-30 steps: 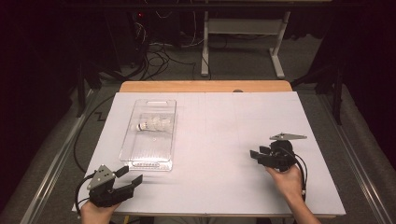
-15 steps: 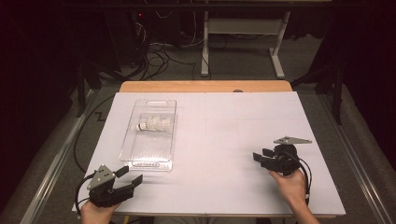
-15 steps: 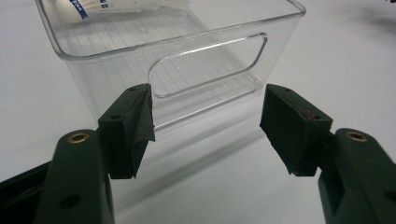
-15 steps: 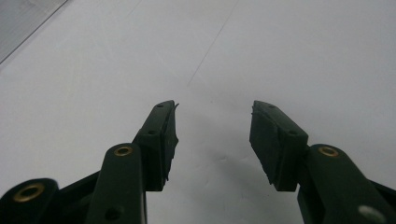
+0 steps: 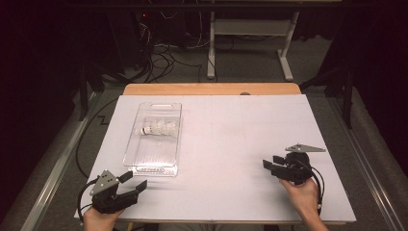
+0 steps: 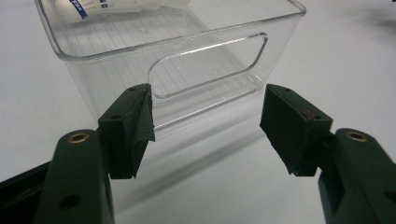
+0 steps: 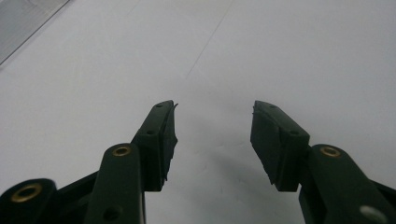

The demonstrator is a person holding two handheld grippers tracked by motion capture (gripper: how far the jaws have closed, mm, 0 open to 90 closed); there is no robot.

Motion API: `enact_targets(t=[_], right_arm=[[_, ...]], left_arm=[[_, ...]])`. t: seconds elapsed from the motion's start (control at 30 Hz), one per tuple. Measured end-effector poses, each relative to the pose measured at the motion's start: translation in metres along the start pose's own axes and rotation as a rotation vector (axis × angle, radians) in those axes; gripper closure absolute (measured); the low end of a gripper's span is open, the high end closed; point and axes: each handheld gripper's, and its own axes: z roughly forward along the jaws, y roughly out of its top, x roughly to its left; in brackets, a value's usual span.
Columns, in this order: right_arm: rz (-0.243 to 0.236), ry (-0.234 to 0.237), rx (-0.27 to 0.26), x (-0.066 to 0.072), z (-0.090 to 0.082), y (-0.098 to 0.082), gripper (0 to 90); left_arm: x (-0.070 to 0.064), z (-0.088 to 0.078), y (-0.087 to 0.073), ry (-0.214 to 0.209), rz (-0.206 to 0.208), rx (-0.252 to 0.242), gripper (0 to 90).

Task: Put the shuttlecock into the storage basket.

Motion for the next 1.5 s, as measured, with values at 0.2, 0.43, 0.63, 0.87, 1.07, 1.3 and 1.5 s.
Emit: enact_targets(t=[0.2,0.43,0.63,0.87,1.07,1.3,1.5], right_arm=[[0.005,-0.003,-0.009,-0.001,-0.003,-0.003,50.7],[0.005,-0.007,-0.014,-0.001,-0.007,-0.006,50.6],[0.006,-0.013,-0.021,-0.002,-0.011,-0.010,50.3],[0.004,-0.015,-0.033,-0.004,-0.015,-0.015,49.9],[0.016,-0.018,-0.043,-0.007,-0.020,-0.019,49.7],[0.015,-0.028,-0.049,-0.009,-0.023,-0.024,49.7],[0.017,-0.030,-0.058,-0.008,-0.026,-0.028,49.6]], left_arm=[[0.000,0.000,0.000,0.000,0.001,-0.001,35.2],[0.000,0.000,0.000,0.000,0.000,-0.002,35.2],[0.000,0.000,0.000,0.001,-0.001,-0.002,35.2],[0.000,0.000,0.000,0.002,-0.003,-0.002,35.2],[0.000,0.000,0.000,0.001,0.000,-0.001,35.3],[0.000,0.000,0.000,0.001,-0.001,-0.001,35.2],[0.000,0.000,0.000,0.000,0.000,-0.002,35.2]])
